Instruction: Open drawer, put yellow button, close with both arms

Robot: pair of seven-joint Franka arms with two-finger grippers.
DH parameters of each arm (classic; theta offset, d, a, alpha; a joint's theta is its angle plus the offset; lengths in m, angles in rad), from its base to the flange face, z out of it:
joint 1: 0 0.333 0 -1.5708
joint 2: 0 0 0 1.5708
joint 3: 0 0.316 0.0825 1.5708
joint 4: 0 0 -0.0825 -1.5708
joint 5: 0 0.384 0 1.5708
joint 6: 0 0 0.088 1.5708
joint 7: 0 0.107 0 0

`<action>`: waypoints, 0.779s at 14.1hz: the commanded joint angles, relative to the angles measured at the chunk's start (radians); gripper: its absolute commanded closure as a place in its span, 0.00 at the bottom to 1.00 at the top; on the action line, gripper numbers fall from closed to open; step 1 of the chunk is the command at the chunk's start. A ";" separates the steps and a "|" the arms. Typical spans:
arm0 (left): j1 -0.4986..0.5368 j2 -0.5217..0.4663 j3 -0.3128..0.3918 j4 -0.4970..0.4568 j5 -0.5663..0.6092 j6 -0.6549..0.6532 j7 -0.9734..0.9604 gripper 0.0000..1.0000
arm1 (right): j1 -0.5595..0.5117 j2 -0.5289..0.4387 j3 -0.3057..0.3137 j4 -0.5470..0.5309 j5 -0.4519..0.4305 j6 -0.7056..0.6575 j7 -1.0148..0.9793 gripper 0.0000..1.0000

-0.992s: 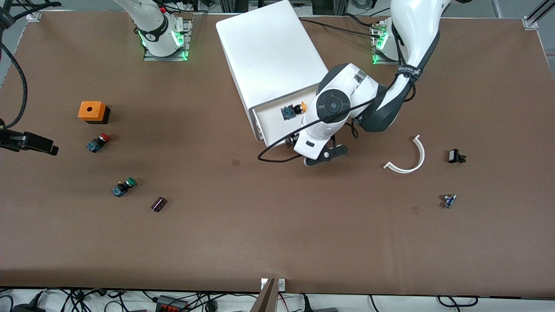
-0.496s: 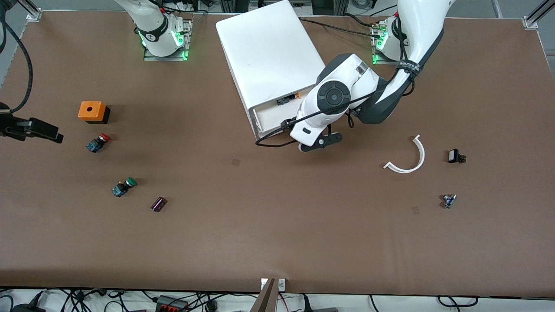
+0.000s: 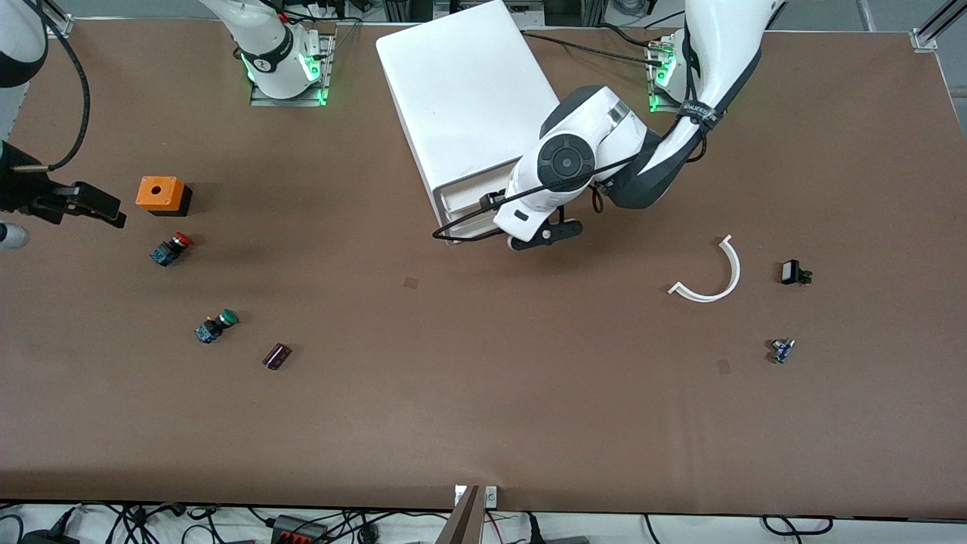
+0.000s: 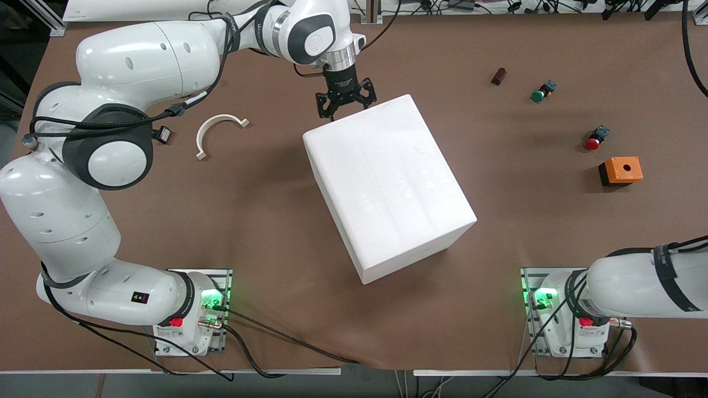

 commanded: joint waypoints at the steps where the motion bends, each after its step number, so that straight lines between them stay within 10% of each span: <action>1: 0.009 -0.029 -0.013 -0.038 -0.031 -0.010 -0.003 0.00 | -0.018 -0.088 0.021 -0.113 -0.015 0.034 -0.015 0.00; 11: 0.034 -0.033 -0.036 -0.029 -0.028 -0.047 0.012 0.00 | -0.018 -0.108 0.016 -0.101 -0.012 -0.030 -0.017 0.00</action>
